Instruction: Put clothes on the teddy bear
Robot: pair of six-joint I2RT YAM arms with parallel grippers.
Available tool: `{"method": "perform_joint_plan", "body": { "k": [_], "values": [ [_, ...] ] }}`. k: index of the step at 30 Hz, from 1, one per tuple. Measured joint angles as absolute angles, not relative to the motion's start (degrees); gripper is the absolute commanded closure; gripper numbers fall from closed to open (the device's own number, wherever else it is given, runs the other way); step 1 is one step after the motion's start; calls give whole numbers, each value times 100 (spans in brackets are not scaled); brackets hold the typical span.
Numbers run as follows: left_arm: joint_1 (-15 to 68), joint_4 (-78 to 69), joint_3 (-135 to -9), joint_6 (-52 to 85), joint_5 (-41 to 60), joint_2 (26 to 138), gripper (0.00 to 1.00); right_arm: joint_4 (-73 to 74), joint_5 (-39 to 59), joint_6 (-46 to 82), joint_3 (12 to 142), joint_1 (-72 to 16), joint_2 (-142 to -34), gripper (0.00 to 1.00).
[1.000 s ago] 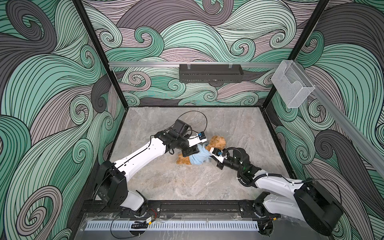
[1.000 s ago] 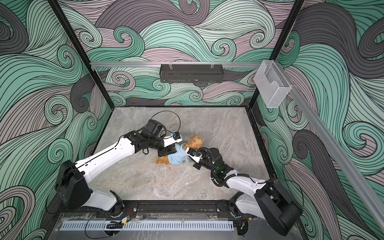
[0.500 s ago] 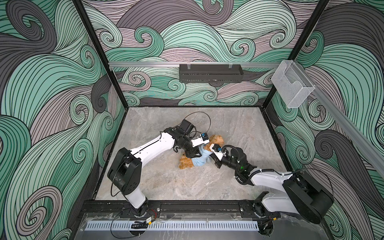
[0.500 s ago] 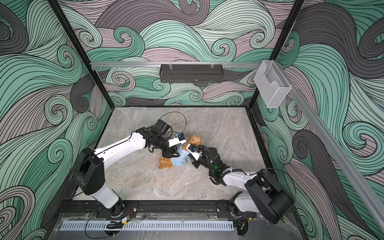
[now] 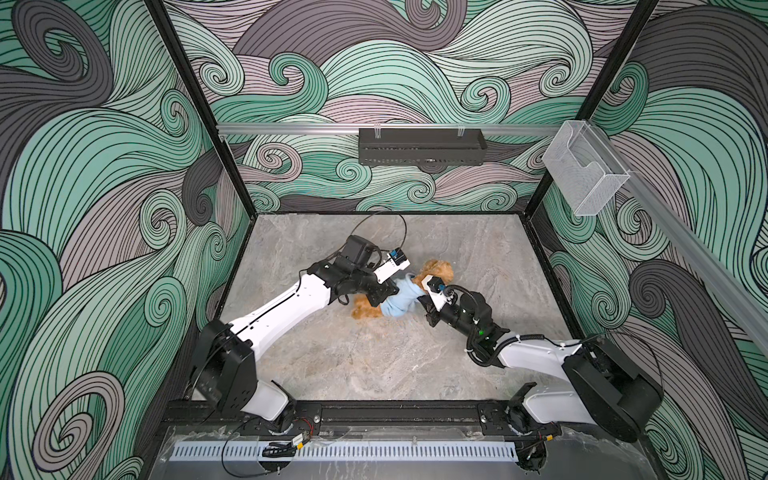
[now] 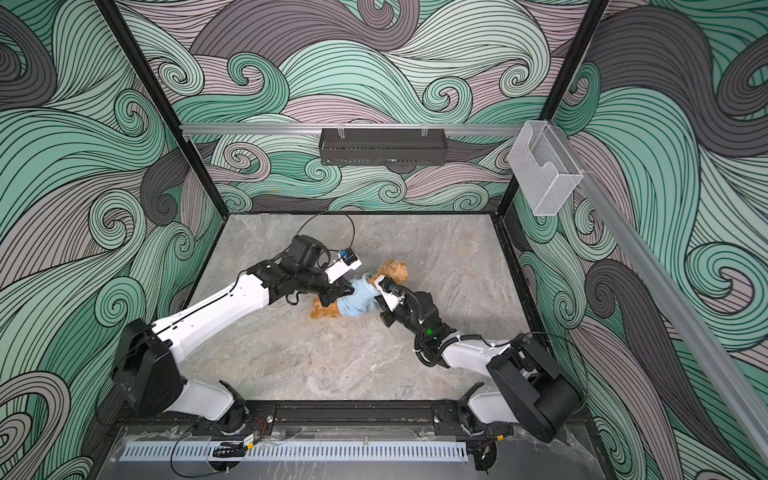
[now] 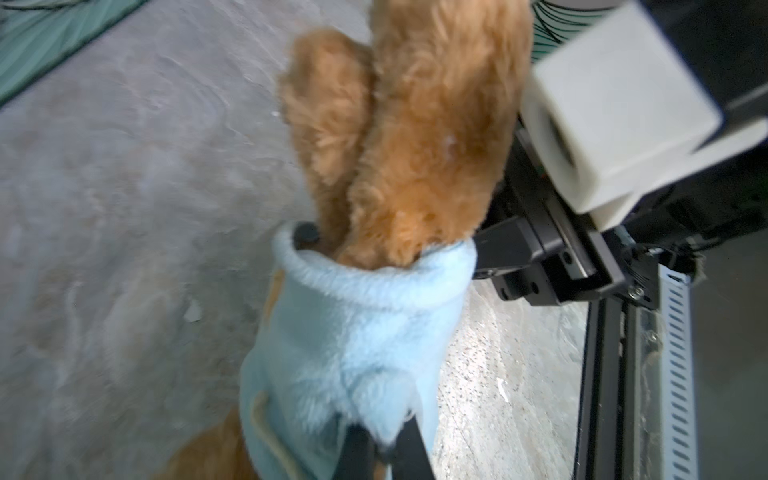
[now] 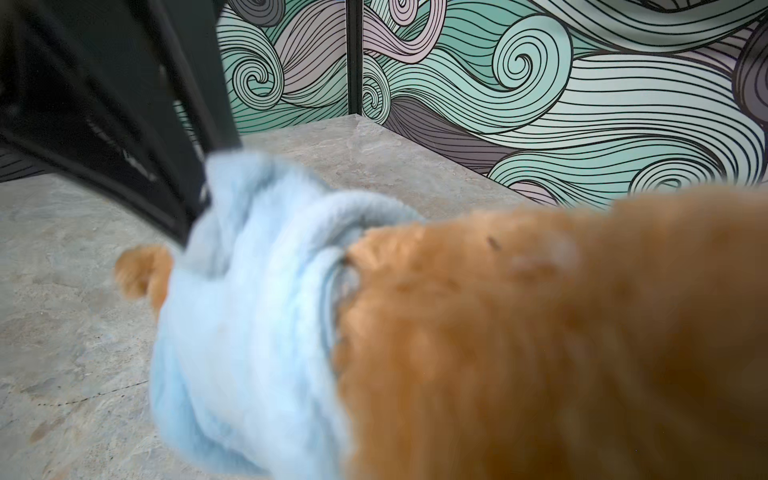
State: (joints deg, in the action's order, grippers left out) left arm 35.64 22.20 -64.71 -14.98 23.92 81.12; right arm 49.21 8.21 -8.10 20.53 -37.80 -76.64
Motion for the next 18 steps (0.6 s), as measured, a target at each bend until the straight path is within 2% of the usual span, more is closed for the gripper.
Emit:
{"method": "perform_joint_plan", "body": {
  "k": [5,18],
  "values": [
    [3721,1398,-5896,-1302,1452,7443,100,4965,902,-690,1905,-3841,-7240,100],
    [4510,1155,-5872,-792,-886,7566,100,4593,659,-176,2014,-3940,-7135,100]
  ]
}}
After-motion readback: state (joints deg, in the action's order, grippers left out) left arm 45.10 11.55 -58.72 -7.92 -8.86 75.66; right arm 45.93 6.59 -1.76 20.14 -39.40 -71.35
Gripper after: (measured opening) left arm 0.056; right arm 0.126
